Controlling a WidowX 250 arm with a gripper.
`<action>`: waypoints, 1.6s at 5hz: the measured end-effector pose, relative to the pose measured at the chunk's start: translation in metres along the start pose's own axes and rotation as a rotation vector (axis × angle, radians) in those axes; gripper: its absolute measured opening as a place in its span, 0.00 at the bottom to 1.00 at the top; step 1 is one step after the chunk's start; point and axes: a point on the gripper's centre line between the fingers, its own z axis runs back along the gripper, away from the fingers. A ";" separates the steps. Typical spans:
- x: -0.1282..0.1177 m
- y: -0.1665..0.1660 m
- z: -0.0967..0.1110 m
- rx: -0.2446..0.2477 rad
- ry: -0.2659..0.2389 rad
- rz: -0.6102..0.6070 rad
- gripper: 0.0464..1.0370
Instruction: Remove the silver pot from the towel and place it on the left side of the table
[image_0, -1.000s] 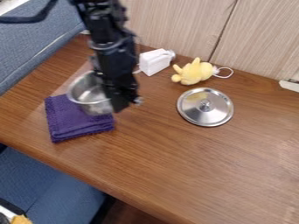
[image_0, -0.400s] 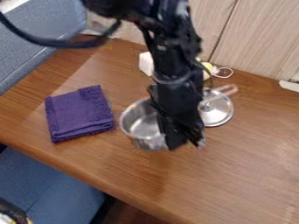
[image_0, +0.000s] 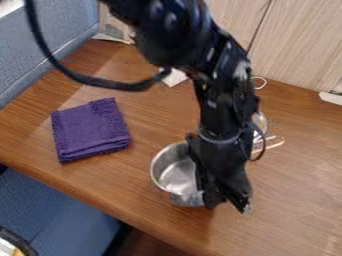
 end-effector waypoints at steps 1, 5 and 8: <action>0.005 -0.002 -0.011 -0.003 -0.013 0.013 0.04; 0.007 -0.016 -0.029 0.047 0.036 -0.053 0.24; 0.007 -0.015 -0.017 0.078 0.026 -0.063 0.98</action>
